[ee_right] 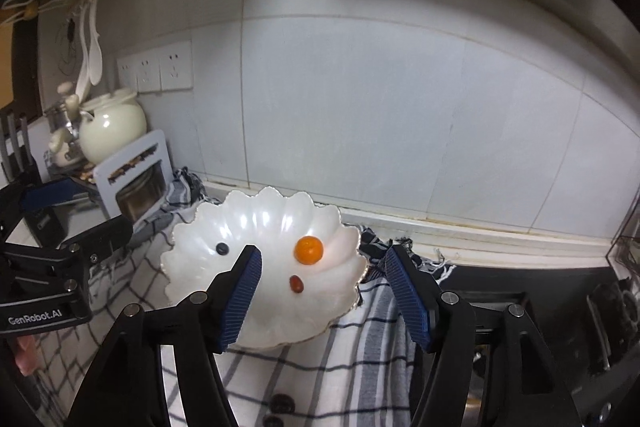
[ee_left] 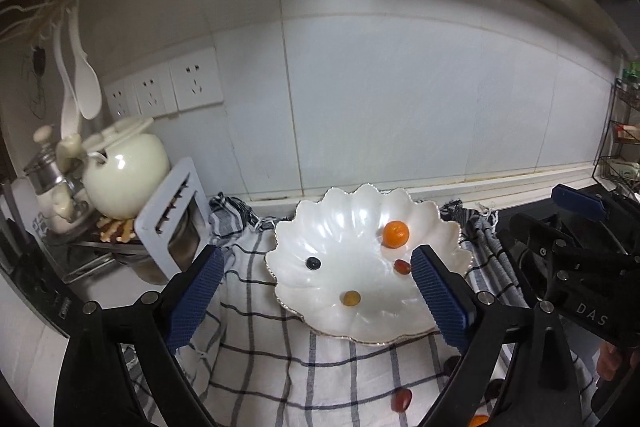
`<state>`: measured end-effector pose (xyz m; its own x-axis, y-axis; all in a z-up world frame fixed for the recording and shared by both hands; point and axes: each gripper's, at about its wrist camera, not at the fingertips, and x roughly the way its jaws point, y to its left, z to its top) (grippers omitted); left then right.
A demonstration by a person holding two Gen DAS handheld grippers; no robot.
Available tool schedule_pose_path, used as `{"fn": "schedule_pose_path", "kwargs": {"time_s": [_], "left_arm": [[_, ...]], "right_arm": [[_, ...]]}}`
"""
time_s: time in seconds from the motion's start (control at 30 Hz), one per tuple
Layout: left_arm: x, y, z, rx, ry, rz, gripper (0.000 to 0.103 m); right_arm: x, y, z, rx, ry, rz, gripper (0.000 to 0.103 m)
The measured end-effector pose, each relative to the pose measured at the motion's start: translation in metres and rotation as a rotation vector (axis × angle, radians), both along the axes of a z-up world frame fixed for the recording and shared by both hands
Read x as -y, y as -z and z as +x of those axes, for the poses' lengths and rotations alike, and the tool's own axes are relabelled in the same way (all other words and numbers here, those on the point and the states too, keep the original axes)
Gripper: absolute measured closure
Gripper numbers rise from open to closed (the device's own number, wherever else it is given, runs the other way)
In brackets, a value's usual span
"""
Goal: Organize fruits
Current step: 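Withdraw both grippers from the bowl back over the cloth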
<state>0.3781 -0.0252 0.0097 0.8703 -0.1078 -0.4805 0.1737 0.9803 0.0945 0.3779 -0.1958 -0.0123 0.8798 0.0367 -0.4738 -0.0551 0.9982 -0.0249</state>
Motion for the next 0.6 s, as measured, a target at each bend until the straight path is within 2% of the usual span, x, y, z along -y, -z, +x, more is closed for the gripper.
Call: {"fn": "schedule_pose_path", "kwargs": {"time_s": [0.23,0.47,0.6], "left_arm": [[-0.007,-0.011,-0.046,0.086,0.042,0.026,0.007],[-0.007,-0.006,-0.082,0.126,0.064,0.064,0.007],[-0.012,-0.001,-0.099,0.129,0.068,0.056,0.007]], "right_arm": [[0.004,-0.004,-0.040,0.020,0.029,0.025,0.037],[-0.001,0.001,-0.078,0.022,0.024,0.026,0.037],[-0.007,0.002,-0.097,0.044,0.016,-0.003,0.037]]}}
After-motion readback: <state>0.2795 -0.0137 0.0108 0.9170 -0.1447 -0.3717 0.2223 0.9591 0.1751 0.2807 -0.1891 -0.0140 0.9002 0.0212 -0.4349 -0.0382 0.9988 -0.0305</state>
